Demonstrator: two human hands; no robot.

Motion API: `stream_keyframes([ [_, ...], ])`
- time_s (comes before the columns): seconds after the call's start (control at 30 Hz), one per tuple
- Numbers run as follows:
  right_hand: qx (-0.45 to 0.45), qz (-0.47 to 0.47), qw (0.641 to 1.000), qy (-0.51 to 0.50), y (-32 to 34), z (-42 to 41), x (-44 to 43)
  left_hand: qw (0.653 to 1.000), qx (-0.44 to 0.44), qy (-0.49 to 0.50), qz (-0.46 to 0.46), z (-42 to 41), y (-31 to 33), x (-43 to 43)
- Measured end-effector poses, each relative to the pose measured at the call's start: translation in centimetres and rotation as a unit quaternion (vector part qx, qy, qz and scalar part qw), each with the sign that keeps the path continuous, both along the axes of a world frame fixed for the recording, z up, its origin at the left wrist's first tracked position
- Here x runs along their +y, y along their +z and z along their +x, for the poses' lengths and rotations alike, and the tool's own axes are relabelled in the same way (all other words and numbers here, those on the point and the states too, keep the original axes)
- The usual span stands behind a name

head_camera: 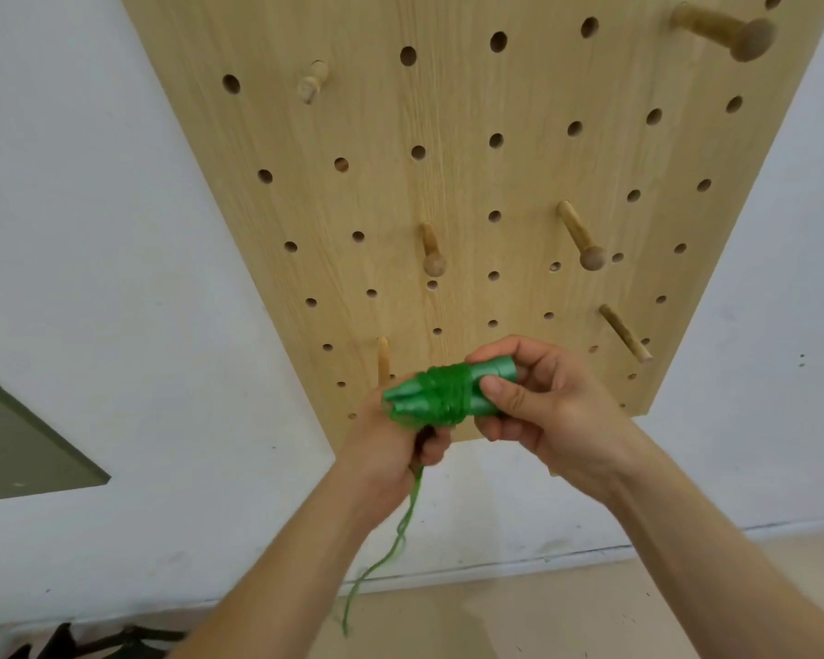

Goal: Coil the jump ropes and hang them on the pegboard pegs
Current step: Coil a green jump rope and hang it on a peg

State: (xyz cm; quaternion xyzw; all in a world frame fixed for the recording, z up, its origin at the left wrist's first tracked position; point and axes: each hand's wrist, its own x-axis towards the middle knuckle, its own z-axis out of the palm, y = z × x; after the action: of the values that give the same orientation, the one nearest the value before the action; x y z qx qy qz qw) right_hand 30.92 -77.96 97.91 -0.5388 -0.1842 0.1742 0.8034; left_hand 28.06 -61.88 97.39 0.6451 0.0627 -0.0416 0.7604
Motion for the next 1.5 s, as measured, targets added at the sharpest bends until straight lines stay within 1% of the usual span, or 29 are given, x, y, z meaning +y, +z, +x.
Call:
stream_keyframes([
  [0.07,0.039,0.021,0.997,-0.061,-1.1,0.0,0.8,1.000,-0.001,0.025,-0.019,-0.9,-1.3,-1.1],
  [0.13,0.049,-0.009,0.991,-0.121,-1.8,-0.1,1.4,0.999,0.004,0.051,0.000,-1.5,-2.6,-1.8],
  [0.2,0.050,-0.036,0.984,-0.169,-2.4,-0.3,1.7,0.989,-0.039,0.079,0.116,-1.9,-3.4,-2.2],
  [0.27,0.044,-0.055,0.976,-0.207,-2.6,-0.5,2.1,0.962,-0.102,0.095,0.236,-2.3,-3.4,-2.3],
  [0.33,0.009,-0.109,0.963,-0.246,-2.9,-0.6,2.3,0.931,-0.145,0.088,0.323,-2.5,-2.9,-2.1],
  [0.37,-0.026,-0.151,0.951,-0.267,-3.1,-0.6,2.4,0.909,-0.165,0.080,0.373,-2.6,-2.8,-1.9],
  [0.4,-0.076,-0.202,0.933,-0.287,-3.3,-0.7,2.4,0.873,-0.186,0.073,0.444,-2.6,-2.7,-1.8],
  [0.47,-0.190,-0.295,0.884,-0.309,-3.5,-0.9,2.6,0.767,-0.223,0.066,0.598,-2.3,-2.6,-1.5],
  [0.5,-0.240,-0.323,0.859,-0.317,-3.6,-1.1,2.6,0.727,-0.238,0.057,0.642,-2.4,-2.2,-1.4],
  [0.57,-0.297,-0.346,0.828,-0.326,-3.5,-1.0,2.2,0.662,-0.274,0.040,0.696,-2.7,-1.5,-1.6],
  [0.63,-0.307,-0.365,0.815,-0.329,-3.1,-0.6,1.6,0.613,-0.317,0.029,0.723,-3.0,-1.2,-1.3],
  [0.7,-0.292,-0.386,0.819,-0.309,-2.6,-0.3,1.0,0.551,-0.371,0.022,0.747,-2.9,-0.9,-0.4],
  [0.73,-0.289,-0.395,0.821,-0.293,-2.4,-0.2,0.8,0.532,-0.391,0.014,0.751,-2.8,-0.7,0.0],
  [0.77,-0.293,-0.402,0.823,-0.274,-2.3,-0.2,0.7,0.518,-0.408,0.003,0.752,-2.7,-0.4,0.4],
  [0.83,-0.321,-0.413,0.819,-0.235,-2.2,-0.3,0.5,0.511,-0.425,-0.015,0.747,-2.2,0.3,1.1],
  [0.9,-0.368,-0.422,0.804,-0.199,-1.9,-0.6,0.3,0.533,-0.413,-0.023,0.738,-1.5,1.3,1.9],
  [1.0,-0.438,-0.415,0.780,-0.169,-1.1,-1.0,-0.2,0.614,-0.395,-0.062,0.681,-0.3,2.8,2.5],
  [1.07,-0.458,-0.424,0.765,-0.155,-0.6,-1.0,-0.6,0.660,-0.363,-0.065,0.655,-0.3,4.1,2.3],
  [1.1,-0.464,-0.429,0.762,-0.144,-0.4,-1.1,-0.8,0.699,-0.325,-0.054,0.635,-0.4,4.7,2.2],
  [1.13,-0.462,-0.429,0.765,-0.130,-0.2,-1.3,-0.9,0.750,-0.283,-0.041,0.597,-0.3,5.2,2.1],
  [1.17,-0.450,-0.423,0.778,-0.115,0.2,-1.6,-1.1,0.804,-0.240,-0.036,0.543,-0.3,5.6,2.1],
  [1.2,-0.425,-0.410,0.801,-0.096,0.7,-1.7,-1.3,0.848,-0.197,-0.048,0.489,-0.2,5.9,2.3],
  [1.23,-0.390,-0.391,0.830,-0.074,1.2,-1.9,-1.5,0.881,-0.162,-0.073,0.438,-0.1,6.1,2.4],
  [1.3,-0.307,-0.317,0.897,-0.035,2.3,-2.0,-2.1,0.930,-0.116,-0.133,0.323,0.0,6.1,2.8],
  [1.37,-0.228,-0.188,0.955,-0.011,3.0,-2.0,-2.3,0.969,-0.070,-0.160,0.174,-0.1,5.1,2.8],
  [1.4,-0.189,-0.127,0.974,-0.007,2.9,-1.9,-2.1,0.984,-0.040,-0.145,0.092,-0.2,4.3,2.3],
  [1.43,-0.150,-0.071,0.986,-0.009,2.7,-1.7,-1.7,0.993,-0.013,-0.116,0.015,-0.4,3.5,1.6],
  [1.47,-0.106,-0.018,0.994,-0.017,2.2,-1.7,-1.2,0.997,0.003,-0.076,-0.035,-0.5,2.7,0.8],
  [1.5,-0.060,0.036,0.997,-0.028,1.7,-1.6,-0.5,0.998,0.008,-0.033,-0.059,-0.8,1.9,-0.1],
])
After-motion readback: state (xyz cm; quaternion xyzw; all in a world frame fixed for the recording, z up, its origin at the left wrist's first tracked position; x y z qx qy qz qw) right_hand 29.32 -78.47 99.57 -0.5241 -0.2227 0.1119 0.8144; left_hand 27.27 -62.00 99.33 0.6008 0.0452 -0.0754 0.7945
